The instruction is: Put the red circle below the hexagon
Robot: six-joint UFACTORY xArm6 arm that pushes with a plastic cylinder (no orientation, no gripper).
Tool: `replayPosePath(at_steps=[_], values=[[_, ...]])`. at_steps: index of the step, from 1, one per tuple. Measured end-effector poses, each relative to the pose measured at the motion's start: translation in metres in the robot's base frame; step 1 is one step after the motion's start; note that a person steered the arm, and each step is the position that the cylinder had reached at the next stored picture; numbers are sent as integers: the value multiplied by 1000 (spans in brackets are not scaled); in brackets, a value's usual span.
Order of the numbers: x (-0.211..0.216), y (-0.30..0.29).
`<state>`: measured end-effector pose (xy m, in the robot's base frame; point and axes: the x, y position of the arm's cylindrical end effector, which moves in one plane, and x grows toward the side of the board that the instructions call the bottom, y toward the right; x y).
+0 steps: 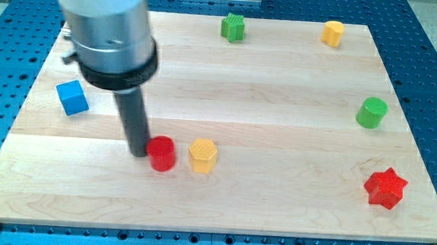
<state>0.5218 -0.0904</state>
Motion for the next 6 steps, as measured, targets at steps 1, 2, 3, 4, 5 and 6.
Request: replayPosePath(at_steps=[1,2,3,4,5,6], values=[[11,23],[-1,10],[17,18],[23,30],[25,30],[26,52]])
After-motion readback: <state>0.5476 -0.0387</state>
